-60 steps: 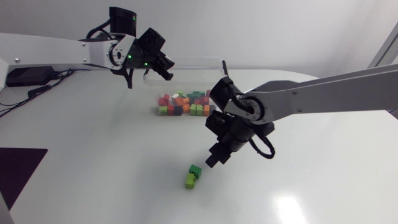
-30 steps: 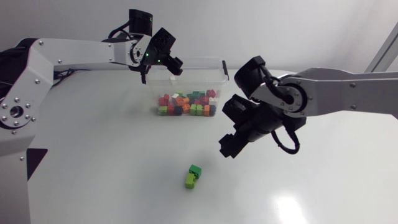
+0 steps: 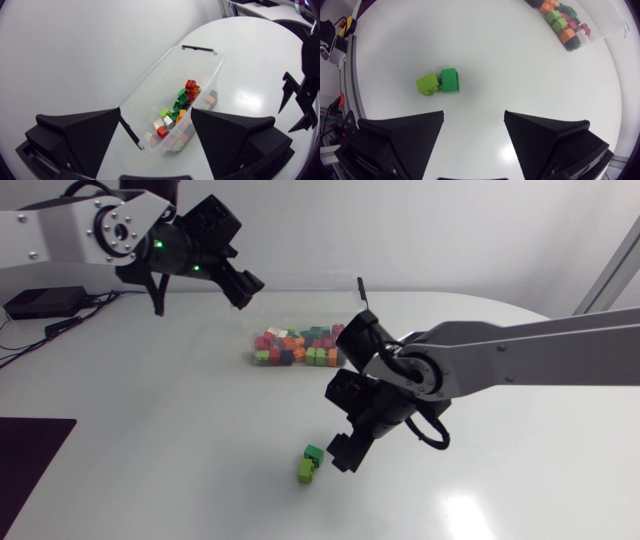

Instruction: Place the duplo bricks in the container

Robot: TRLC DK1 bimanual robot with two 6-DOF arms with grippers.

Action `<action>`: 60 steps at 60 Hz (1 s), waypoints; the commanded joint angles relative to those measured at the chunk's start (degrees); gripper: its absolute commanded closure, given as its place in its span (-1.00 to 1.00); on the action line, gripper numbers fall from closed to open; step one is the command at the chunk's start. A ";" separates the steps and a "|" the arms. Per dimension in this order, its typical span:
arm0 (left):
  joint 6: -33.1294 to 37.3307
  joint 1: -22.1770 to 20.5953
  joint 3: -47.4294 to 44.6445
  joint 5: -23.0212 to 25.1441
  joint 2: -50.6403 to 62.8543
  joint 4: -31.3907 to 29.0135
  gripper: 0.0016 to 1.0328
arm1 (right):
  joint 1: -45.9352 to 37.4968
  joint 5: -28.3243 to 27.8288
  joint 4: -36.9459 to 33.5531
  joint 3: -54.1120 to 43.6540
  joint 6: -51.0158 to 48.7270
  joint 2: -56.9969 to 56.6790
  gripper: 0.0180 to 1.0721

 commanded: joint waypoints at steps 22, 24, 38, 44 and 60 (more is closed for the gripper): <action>11.29 -0.12 -20.24 0.51 -17.29 -10.73 -0.91 | 3.96 -0.19 0.72 4.64 -2.62 9.37 -0.70; 11.29 -0.03 -20.68 0.51 -17.73 -11.43 -0.91 | 4.04 -0.11 0.64 5.26 -2.62 10.07 -0.70; 12.52 -0.38 -25.60 0.51 -20.72 -13.71 -0.91 | 3.52 0.16 -0.33 10.45 -4.11 14.99 -0.60; 12.96 -0.65 -26.92 0.51 -21.95 -14.42 -0.91 | 3.34 0.16 -0.59 12.47 -4.29 16.75 -0.43; 13.40 -3.46 -29.82 0.51 -22.13 -16.35 -0.90 | 4.31 0.16 -1.91 15.02 -4.55 19.65 0.24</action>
